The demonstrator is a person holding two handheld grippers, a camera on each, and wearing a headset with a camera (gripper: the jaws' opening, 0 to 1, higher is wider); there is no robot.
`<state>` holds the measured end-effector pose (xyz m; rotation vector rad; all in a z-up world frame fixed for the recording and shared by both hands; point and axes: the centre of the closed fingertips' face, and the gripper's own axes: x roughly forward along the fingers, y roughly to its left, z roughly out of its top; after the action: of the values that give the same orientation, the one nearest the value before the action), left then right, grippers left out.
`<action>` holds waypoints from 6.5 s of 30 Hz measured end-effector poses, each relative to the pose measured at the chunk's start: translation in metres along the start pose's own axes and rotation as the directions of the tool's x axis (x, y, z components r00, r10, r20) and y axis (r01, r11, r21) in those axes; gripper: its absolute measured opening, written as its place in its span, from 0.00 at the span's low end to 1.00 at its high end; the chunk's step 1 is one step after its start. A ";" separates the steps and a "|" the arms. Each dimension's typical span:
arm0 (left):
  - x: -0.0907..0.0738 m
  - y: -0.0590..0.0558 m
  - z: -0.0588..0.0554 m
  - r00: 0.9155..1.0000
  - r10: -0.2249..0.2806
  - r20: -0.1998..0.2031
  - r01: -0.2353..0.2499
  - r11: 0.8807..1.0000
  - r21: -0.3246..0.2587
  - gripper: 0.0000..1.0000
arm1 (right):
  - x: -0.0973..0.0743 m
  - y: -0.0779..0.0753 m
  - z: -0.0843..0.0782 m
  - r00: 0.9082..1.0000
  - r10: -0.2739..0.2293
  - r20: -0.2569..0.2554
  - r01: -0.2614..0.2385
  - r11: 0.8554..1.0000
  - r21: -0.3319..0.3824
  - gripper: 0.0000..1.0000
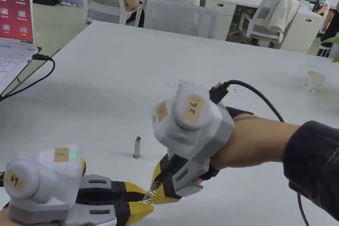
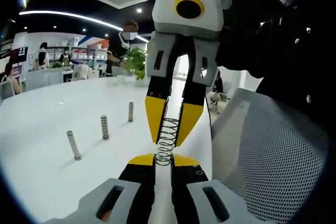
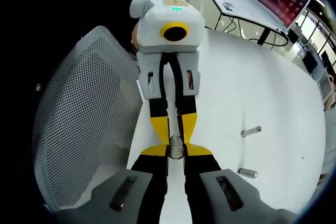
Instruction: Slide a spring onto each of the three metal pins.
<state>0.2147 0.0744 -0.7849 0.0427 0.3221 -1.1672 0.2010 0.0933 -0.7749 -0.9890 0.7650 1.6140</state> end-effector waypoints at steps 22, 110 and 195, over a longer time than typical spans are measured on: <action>0.000 0.003 -0.001 1.000 0.015 -0.003 -0.015 1.000 0.011 0.14 | 0.000 -0.007 0.002 1.000 -0.003 -0.031 0.002 1.000 -0.021 0.08; -0.040 0.055 -0.020 0.956 0.290 0.045 -0.288 0.956 -0.049 0.83 | 0.003 -0.145 0.003 0.987 -0.132 -0.096 0.135 0.990 0.029 0.08; -0.039 0.057 -0.018 0.958 0.286 0.036 -0.284 0.957 -0.054 0.83 | 0.046 -0.127 -0.038 0.990 -0.083 -0.115 0.100 0.984 0.146 0.22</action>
<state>0.2489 0.1353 -0.7992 0.0207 0.2943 -0.8727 0.3268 0.1125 -0.8325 -0.9938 0.8897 1.4105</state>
